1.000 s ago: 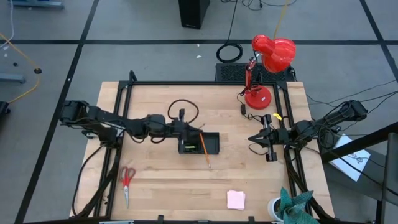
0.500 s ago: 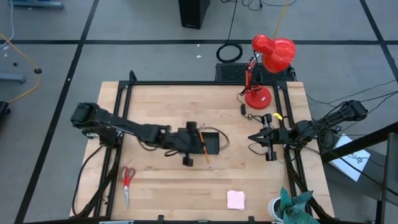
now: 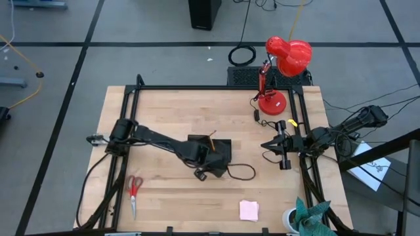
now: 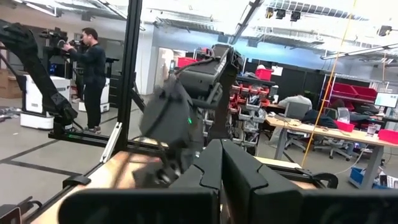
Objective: Pick and place office supplies into organizer
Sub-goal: Put the pencil into the mesh desk organizer
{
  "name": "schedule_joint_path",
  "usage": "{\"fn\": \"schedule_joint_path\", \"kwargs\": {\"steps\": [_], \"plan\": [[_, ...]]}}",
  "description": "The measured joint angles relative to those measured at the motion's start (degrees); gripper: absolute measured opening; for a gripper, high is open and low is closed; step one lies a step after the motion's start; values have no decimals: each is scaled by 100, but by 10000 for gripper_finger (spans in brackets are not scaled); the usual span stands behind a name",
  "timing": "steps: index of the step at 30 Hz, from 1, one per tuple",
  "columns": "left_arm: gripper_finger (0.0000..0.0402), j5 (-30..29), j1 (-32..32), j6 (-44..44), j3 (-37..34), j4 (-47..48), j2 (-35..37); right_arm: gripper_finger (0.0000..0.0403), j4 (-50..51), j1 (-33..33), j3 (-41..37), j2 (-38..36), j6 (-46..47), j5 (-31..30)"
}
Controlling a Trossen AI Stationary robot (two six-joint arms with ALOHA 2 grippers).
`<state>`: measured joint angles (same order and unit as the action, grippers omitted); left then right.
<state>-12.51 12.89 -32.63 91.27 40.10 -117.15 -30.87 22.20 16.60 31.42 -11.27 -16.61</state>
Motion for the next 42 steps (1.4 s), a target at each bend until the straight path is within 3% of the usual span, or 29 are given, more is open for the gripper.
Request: {"fn": "schedule_joint_path", "kwargs": {"steps": [8,13,17,30,42], "plan": [[206,-268,154,-1043,28,-434,-1,0,-13,-11,0,0,-25,-5],[234,-93,132,-1364,21,-287,-153,0,-15,-11,0,-2,-11,-6],[229,50,134,-1683,24,-269,-412,0,-51,-11,0,11,-12,-6],[179,-691,109,-2144,20,-228,-791,0,-59,-11,0,13,-49,-8],[132,-205,51,-2277,21,-455,-799,0,-57,-11,0,15,-59,-13]]}}
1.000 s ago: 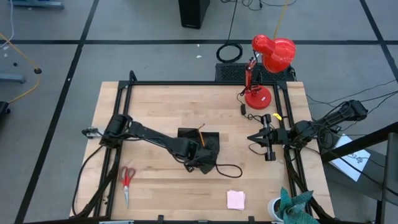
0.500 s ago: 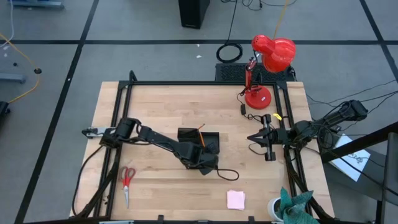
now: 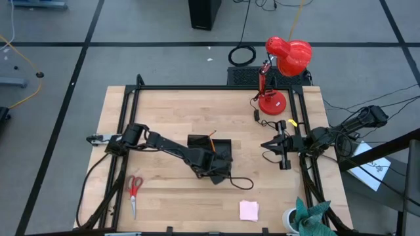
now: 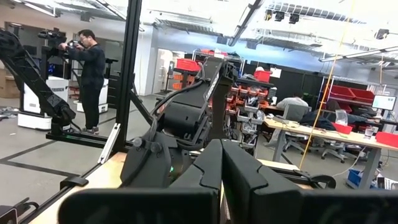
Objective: Pick and place office supplies into organizer
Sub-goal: Put the pencil into the mesh desk organizer
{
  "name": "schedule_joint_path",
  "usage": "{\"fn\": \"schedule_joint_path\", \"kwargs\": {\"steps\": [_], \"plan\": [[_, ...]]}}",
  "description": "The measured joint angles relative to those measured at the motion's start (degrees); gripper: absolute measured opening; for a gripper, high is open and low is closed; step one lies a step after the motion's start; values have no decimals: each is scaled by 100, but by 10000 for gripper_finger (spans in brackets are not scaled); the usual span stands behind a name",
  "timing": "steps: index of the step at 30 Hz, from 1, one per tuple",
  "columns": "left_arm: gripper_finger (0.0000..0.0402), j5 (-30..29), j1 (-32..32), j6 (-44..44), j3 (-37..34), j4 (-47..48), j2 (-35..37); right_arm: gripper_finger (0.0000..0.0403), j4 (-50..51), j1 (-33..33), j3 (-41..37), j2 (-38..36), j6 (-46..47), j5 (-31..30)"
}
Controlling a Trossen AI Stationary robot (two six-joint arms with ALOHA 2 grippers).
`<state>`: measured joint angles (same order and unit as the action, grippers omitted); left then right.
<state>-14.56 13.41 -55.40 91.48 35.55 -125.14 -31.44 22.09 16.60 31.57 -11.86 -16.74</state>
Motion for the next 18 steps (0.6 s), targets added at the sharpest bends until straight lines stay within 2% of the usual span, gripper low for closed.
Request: {"fn": "schedule_joint_path", "kwargs": {"steps": [10,18], "plan": [[101,266,22,207,0,-134,-7,0,0,0,0,-2,0,1],[19,481,28,288,0,-197,-9,0,0,0,0,0,0,1]]}}
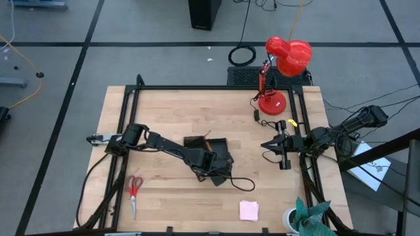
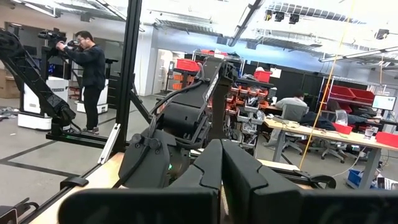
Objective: Pick and place office supplies into organizer
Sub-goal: Put the pencil into the mesh desk organizer
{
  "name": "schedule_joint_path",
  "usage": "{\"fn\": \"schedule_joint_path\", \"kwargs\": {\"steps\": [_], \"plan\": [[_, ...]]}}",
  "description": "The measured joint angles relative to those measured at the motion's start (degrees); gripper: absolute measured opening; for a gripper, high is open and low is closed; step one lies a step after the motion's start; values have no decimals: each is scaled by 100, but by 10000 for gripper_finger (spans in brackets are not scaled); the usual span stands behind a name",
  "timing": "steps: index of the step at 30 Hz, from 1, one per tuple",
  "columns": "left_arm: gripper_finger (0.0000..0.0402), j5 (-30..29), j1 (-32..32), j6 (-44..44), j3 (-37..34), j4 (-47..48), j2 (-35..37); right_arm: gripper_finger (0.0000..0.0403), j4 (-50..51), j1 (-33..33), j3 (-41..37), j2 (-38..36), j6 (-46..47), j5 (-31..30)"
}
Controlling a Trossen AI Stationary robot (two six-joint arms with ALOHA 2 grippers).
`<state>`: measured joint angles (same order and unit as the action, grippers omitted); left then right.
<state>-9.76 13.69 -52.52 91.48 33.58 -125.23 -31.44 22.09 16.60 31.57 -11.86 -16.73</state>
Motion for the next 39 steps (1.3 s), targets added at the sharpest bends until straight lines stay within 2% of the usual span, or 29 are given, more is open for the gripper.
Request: {"fn": "schedule_joint_path", "kwargs": {"steps": [2,6,12,16,20,23,29,33,39], "plan": [[11,149,11,78,0,-39,-3,0,0,0,0,-2,1,0],[25,370,68,224,-2,-437,-17,0,0,0,0,-2,2,0],[19,416,186,203,-2,-890,-17,0,0,0,0,0,0,0],[8,327,287,385,-2,-1442,60,0,0,0,0,0,2,2],[18,-92,415,573,-2,-2028,312,0,1,0,0,-2,2,2],[11,-295,444,914,-2,-2185,620,0,0,0,0,-4,14,4],[13,-379,194,2049,2,-1731,1581,0,0,0,0,-4,63,28],[7,-102,-17,2666,0,-1424,2135,0,-3,0,-2,-2,134,31],[16,104,-289,3082,-53,-1213,2747,0,2,2,-2,-7,173,31]]}}
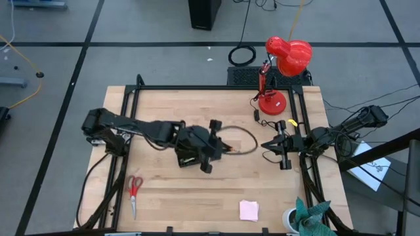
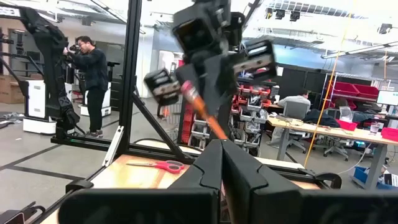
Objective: Pick and place office supplies into organizer
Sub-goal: Put the pencil into the mesh desk organizer
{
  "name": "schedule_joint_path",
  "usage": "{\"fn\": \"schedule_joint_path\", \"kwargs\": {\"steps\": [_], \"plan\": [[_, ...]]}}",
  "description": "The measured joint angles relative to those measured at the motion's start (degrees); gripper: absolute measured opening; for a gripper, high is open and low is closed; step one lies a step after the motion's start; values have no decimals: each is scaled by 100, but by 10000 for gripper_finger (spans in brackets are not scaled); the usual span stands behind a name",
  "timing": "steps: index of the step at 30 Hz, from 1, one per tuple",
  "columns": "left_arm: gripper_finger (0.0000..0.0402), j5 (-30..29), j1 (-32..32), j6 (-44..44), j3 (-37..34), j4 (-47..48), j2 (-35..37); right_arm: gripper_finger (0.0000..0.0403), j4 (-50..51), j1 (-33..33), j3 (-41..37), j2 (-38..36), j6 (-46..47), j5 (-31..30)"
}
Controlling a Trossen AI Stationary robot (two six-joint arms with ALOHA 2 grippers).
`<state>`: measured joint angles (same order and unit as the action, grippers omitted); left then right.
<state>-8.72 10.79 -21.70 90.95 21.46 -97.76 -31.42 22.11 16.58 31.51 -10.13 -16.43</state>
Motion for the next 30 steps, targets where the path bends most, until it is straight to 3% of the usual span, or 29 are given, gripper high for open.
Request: {"fn": "schedule_joint_path", "kwargs": {"steps": [5,8,15,19,26,30], "plan": [[7,18,-324,598,-552,-125,586,0,0,0,0,-2,0,3],[11,-36,-580,1281,-1385,-437,1014,0,13,2,0,-7,0,3],[16,141,-653,1791,-4026,-3311,2099,0,7,2,0,0,-6,2],[7,-4,-659,1938,-5025,-4517,2322,0,-2,1,0,4,-15,2],[27,-273,-654,2033,-5730,-5073,2326,0,-8,0,0,20,-9,-11],[18,-363,-654,2015,-5871,-5057,2326,0,-8,-2,0,24,-19,-19]]}}
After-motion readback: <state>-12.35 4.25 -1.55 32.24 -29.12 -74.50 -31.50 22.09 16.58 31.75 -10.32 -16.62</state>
